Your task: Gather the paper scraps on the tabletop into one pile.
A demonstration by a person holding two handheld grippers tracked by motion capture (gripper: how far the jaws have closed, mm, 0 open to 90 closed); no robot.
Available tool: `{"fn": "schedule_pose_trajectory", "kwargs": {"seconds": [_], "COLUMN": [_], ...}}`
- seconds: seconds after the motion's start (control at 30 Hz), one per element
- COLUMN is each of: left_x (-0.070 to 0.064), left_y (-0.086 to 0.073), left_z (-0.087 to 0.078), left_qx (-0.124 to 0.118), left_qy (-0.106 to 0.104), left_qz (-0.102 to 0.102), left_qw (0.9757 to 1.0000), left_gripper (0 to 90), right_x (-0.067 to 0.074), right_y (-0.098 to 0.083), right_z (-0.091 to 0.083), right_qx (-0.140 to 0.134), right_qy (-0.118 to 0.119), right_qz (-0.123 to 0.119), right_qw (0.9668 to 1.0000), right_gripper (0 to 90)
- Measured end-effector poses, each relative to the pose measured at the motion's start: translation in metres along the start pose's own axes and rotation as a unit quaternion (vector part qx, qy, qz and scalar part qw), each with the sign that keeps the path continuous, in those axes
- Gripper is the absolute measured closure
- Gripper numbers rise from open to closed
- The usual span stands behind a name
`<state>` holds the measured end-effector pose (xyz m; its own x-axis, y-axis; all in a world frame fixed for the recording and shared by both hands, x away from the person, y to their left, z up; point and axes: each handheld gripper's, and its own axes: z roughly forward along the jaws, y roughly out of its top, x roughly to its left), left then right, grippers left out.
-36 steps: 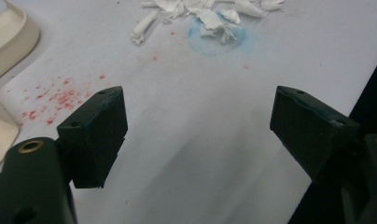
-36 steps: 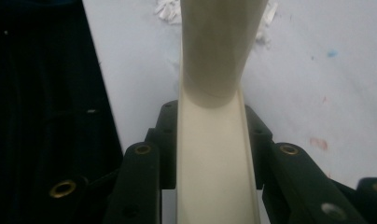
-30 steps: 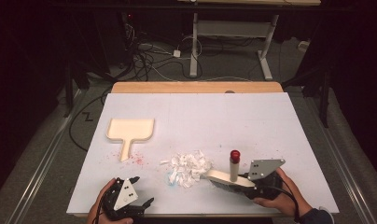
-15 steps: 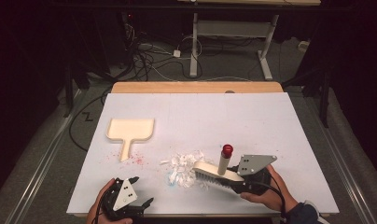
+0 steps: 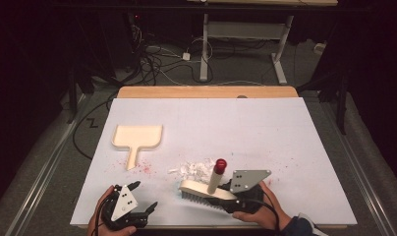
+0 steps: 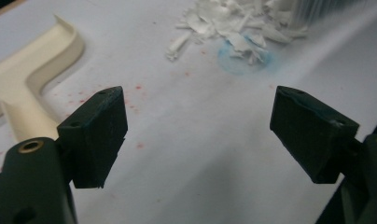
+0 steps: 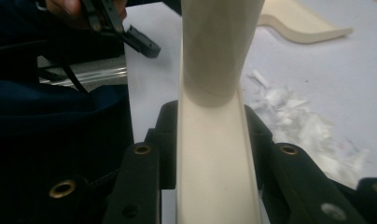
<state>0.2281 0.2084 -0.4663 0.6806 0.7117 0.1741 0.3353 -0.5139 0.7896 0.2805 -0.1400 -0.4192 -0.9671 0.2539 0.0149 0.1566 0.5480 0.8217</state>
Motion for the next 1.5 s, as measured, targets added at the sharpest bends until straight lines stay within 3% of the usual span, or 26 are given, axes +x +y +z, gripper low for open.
{"fn": "schedule_pose_trajectory", "kwargs": {"seconds": [0.1, 0.23, 0.33, 0.43, 0.57, 0.63, 0.83, 0.93, 0.97, 1.0, 1.1, 1.17, 1.23, 1.3, 1.37, 1.47, 1.5], "left_x": [0.004, 0.003, 0.001, -0.001, -0.002, -0.003, -0.005, -0.006, -0.006, -0.007, -0.007, -0.007, -0.007, -0.007, -0.008, -0.008, -0.008], "left_y": [-0.002, -0.003, -0.003, -0.003, -0.002, -0.002, -0.001, -0.001, -0.001, 0.000, -0.001, -0.001, 0.000, 0.000, 0.001, 0.001, 0.001], "left_z": [-0.003, -0.002, -0.001, 0.001, 0.003, 0.005, 0.007, 0.008, 0.008, 0.008, 0.007, 0.007, 0.008, 0.008, 0.008, 0.009, 0.009], "left_qx": [-0.006, -0.005, 0.001, 0.003, 0.009, 0.013, 0.018, 0.020, 0.020, 0.020, 0.021, 0.021, 0.021, 0.023, 0.022, 0.023, 0.024], "left_qy": [0.004, 0.000, -0.005, -0.010, -0.014, -0.016, -0.022, -0.024, -0.024, -0.024, -0.025, -0.025, -0.026, -0.026, -0.027, -0.029, -0.030], "left_qz": [-0.010, -0.008, -0.002, 0.000, 0.004, 0.007, 0.012, 0.015, 0.015, 0.016, 0.017, 0.017, 0.018, 0.022, 0.022, 0.022, 0.023], "left_qw": [0.9999, 1.0000, 1.0000, 0.9999, 0.9999, 0.9998, 0.9995, 0.9994, 0.9994, 0.9994, 0.9993, 0.9993, 0.9993, 0.9992, 0.9992, 0.9991, 0.9990], "left_gripper": [18.1, 18.1, 18.1, 18.1, 18.1, 18.1, 18.1, 18.1, 18.1, 18.1, 18.1, 18.1, 18.1, 18.0, 18.1, 18.1, 18.1], "right_x": [0.000, -0.001, -0.006, -0.019, -0.035, -0.042, -0.037, -0.033, -0.032, -0.032, -0.032, -0.034, -0.038, -0.042, -0.047, -0.052, -0.052], "right_y": [0.000, 0.000, 0.003, 0.002, 0.003, 0.003, 0.008, 0.013, 0.013, 0.013, 0.007, -0.001, -0.009, -0.016, -0.022, -0.031, -0.033], "right_z": [0.021, 0.041, 0.044, 0.042, 0.035, 0.031, 0.006, -0.016, -0.031, -0.031, -0.051, -0.060, -0.062, -0.059, -0.053, -0.040, -0.035], "right_qx": [0.004, 0.006, 0.012, 0.010, 0.015, 0.008, -0.012, -0.021, -0.028, -0.028, -0.036, -0.042, -0.039, -0.021, -0.007, 0.015, 0.020], "right_qy": [0.010, 0.007, -0.019, -0.035, -0.072, -0.056, -0.060, -0.082, -0.103, -0.103, -0.152, -0.191, -0.227, -0.270, -0.308, -0.340, -0.345], "right_qz": [0.012, 0.003, -0.010, 0.004, 0.007, 0.018, 0.017, 0.022, 0.028, 0.028, 0.050, 0.074, 0.106, 0.116, 0.142, 0.170, 0.178], "right_qw": [0.9999, 1.0000, 0.9997, 0.9993, 0.9973, 0.9982, 0.9980, 0.9962, 0.9939, 0.9939, 0.9865, 0.9779, 0.9673, 0.9556, 0.9406, 0.9247, 0.9212], "right_gripper": [68.2, 68.2, 68.1, 68.1, 68.2, 68.1, 68.1, 68.0, 68.1, 68.1, 68.0, 68.1, 68.1, 68.1, 68.0, 68.1, 68.1]}}
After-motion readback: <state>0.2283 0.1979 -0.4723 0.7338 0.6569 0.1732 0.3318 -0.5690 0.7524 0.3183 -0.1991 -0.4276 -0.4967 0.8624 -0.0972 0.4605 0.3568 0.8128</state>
